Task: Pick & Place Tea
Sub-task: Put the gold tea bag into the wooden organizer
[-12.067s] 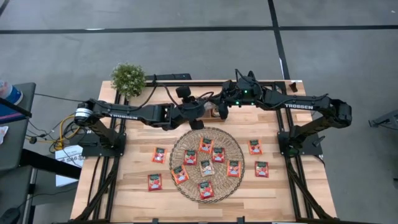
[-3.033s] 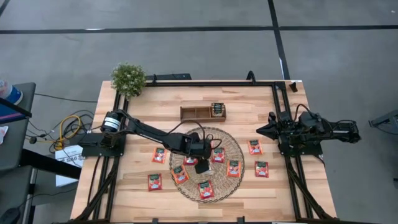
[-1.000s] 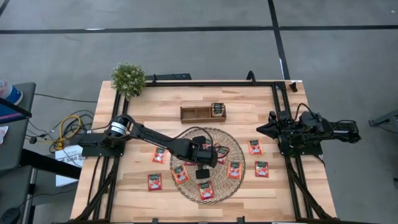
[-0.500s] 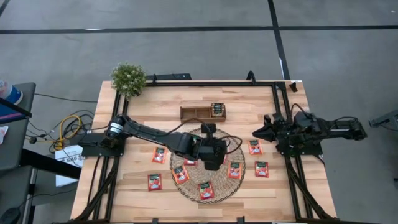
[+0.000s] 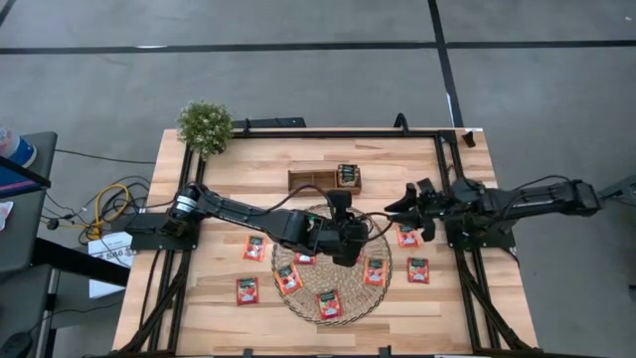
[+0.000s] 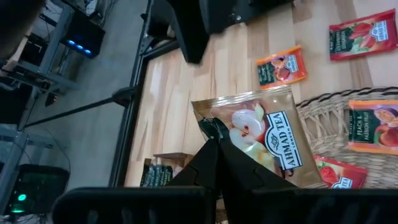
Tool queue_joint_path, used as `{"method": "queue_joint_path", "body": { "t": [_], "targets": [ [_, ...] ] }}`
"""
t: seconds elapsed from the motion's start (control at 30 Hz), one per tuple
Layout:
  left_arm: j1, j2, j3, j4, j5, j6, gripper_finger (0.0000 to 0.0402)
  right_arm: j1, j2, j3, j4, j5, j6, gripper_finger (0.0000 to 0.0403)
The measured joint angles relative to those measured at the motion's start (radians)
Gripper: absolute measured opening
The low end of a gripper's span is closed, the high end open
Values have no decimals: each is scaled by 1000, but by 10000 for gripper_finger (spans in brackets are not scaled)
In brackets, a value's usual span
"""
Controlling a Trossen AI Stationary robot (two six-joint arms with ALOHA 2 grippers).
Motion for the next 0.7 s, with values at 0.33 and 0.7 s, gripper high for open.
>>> {"method": "queue_joint_path", "body": {
  "t": [0.33, 0.7],
  "targets": [
    [0, 0, 0, 19, 10, 25, 0, -12, 195, 126, 14, -8, -124, 171],
    [0, 0, 0, 6, 10, 39, 0, -10, 365, 264, -93, -90, -179, 169]
  ]
}}
